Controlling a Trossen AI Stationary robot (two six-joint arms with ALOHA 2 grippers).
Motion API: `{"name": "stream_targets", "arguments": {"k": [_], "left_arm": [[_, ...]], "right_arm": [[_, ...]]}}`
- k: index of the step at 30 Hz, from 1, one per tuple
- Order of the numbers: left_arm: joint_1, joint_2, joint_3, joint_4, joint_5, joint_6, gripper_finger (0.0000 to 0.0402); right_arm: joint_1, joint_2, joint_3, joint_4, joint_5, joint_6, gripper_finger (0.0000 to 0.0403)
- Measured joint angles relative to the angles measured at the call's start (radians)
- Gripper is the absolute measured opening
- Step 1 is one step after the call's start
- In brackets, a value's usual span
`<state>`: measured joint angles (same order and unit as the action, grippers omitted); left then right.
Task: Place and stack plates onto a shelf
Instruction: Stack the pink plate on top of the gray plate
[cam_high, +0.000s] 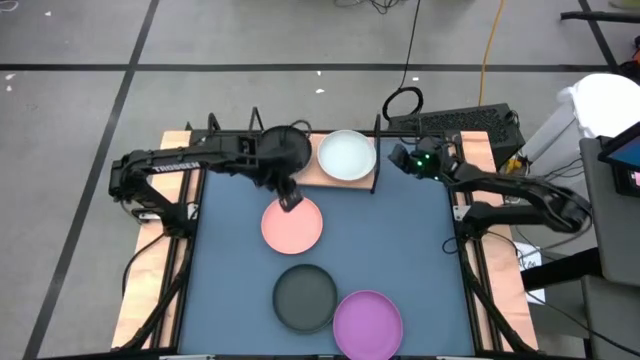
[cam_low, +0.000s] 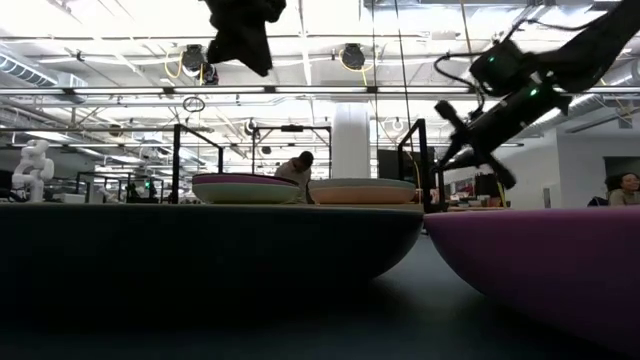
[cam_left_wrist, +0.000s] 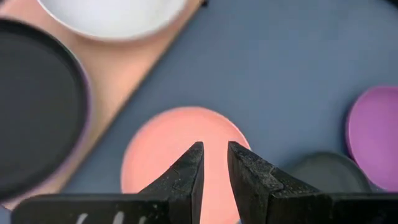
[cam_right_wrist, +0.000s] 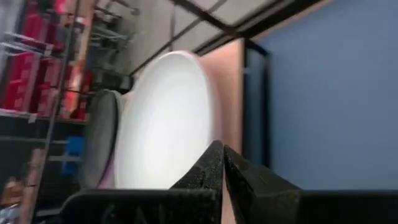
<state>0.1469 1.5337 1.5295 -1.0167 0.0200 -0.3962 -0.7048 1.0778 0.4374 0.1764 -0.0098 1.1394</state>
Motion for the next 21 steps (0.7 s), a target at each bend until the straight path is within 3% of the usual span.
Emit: {"name": "stream_targets", "arguments": {"k": [5,11,21], "left_arm": [[-0.111,0.0,0.0,-0.007,-0.054,-0.078,0.0076],[-0.254,0.001,0.0,0.003,-0.146,-0.226,0.0076],[-0.427,0.001,0.0,0.026,-0.253,-0.35,0.0076]], "right_arm": [[0.001,-0.182,0.0,-0.195,0.009,-0.002,0.0],[0.103,-0.347,0.0,-0.21,-0.04,0.059,0.0],[0.319,-0.363,-0.001,-0.276,0.009,0.124,0.0]]}}
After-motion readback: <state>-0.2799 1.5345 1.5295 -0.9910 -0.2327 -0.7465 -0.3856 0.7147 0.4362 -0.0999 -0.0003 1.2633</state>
